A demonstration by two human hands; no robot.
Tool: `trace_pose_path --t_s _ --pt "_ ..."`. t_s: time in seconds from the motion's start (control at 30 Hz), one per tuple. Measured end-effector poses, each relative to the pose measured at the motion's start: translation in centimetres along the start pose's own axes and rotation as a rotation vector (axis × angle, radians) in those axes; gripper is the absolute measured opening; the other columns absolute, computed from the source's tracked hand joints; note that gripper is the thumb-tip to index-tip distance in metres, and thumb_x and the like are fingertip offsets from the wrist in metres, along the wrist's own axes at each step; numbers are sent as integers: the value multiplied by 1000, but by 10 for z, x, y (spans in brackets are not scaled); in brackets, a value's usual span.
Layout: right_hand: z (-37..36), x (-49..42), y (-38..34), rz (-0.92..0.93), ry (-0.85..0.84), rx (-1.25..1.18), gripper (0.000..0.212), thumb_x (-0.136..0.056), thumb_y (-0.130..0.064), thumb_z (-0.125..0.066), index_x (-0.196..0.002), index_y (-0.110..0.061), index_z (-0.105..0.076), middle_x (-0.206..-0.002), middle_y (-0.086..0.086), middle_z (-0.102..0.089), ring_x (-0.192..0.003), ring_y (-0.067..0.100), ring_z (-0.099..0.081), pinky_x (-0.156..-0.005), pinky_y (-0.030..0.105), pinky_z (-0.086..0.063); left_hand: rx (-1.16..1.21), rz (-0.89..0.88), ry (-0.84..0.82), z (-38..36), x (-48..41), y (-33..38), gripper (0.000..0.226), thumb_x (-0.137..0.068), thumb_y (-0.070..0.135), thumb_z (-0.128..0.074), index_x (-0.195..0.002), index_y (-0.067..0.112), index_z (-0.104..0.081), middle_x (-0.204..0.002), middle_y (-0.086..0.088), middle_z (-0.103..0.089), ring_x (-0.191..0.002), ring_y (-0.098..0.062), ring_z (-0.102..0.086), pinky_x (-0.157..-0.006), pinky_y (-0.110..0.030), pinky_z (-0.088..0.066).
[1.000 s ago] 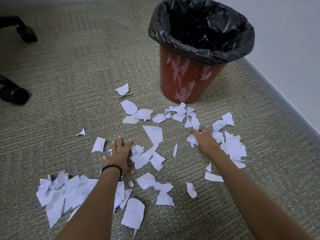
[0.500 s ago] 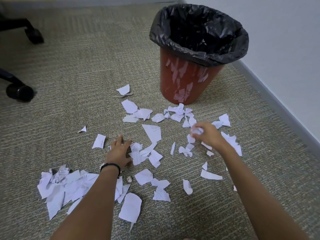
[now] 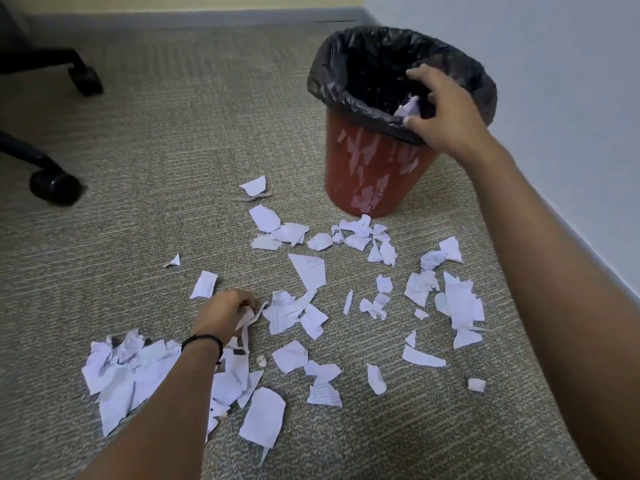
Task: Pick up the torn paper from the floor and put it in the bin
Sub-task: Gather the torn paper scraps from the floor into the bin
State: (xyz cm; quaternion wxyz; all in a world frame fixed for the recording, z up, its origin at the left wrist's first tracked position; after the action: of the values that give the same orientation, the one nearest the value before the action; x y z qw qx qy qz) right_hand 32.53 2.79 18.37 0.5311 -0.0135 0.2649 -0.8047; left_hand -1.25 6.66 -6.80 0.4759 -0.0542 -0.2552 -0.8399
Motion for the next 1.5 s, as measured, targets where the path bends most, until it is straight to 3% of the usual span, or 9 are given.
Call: trace_pose_path --t_s 0.2,0.3,0.5,0.63,0.97,1.13,1.23,1.4,1.5 --pt "-29 90 14 -62 378 -126 39 -89 -1 -48 -123 -17 -57 -146 0 -39 -128 8 -41 -107 21 -37 9 -43 196 25 -6 22 16 -94 28 -54 -103 25 -68 -97 -6 -69 -90 -25 -64 -68 -32 -50" --pt "-72 141 70 -198 141 -106 42 -89 1 -50 -128 -14 -52 -148 11 -33 -138 23 -31 -109 27 -23 118 -120 301 38 -16 50 16 -92 28 -59 -101 21 -70 -93 -4 -70 -81 -23 -63 -61 -30 -47" --pt "-126 228 179 -623 -265 35 63 -88 -16 -61 -144 -17 -32 -153 24 -7 -138 42 -20 -102 51 -36 720 -227 384 97 -29 132 11 -86 24 -66 -95 18 -71 -85 -5 -69 -74 -21 -62 -70 -37 -54" --pt "-139 255 209 -714 -474 131 73 -86 -26 -64 -147 -21 -24 -154 24 6 -141 43 -14 -107 47 -32 966 -301 451 142 -26 193 4 -88 20 -65 -87 19 -68 -69 7 -61 -54 -7 -51 -40 -17 -43" --pt "-136 257 221 -726 -533 276 59 -92 -16 -55 -143 -27 -28 -152 20 -10 -133 40 -30 -95 41 -44 1548 -229 95 167 -54 291 8 -94 2 -49 -90 7 -54 -80 -10 -62 -34 0 -39 -32 -10 -27" --pt "-133 260 218 -714 -534 297 60 -91 -13 -55 -143 -26 -27 -151 19 -13 -132 39 -31 -97 41 -42 1905 -80 -61 185 -66 301 11 -97 6 -47 -97 -4 -48 -85 -27 -62 -63 -20 -69 -61 -25 -60" --pt "-129 254 217 -708 -567 335 66 -90 -18 -57 -145 -29 -22 -152 19 -10 -130 40 -34 -96 41 -43 1643 -113 53 180 -69 283 22 -99 14 -45 -120 7 -46 -105 -14 -56 -82 -17 -68 -67 -25 -59" --pt "-129 245 217 -729 -662 390 71 -90 -24 -56 -146 -32 -14 -152 22 -10 -132 43 -31 -99 43 -40 1126 -216 51 127 -68 212 25 -101 14 -37 -110 16 -61 -68 6 -71 -58 -4 -64 -54 -19 -53" --pt "-129 243 216 -742 -615 398 68 -91 -24 -54 -146 -30 -16 -149 21 -17 -129 40 -34 -97 42 -42 518 -139 -182 69 -70 154 33 -98 26 -47 -129 16 -51 -112 -5 -67 -107 -20 -63 -85 -37 -50"
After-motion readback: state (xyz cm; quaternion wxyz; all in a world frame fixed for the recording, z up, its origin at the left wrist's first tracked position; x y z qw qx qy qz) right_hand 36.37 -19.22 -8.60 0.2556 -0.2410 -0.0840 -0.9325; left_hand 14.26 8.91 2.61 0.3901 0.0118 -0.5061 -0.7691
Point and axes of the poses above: each hand's wrist, its own x-axis away from the middle knuckle, its own z-axis out of the back of the hand, y = z × x, the point moved 4 cm from there along -x, towards the middle knuckle
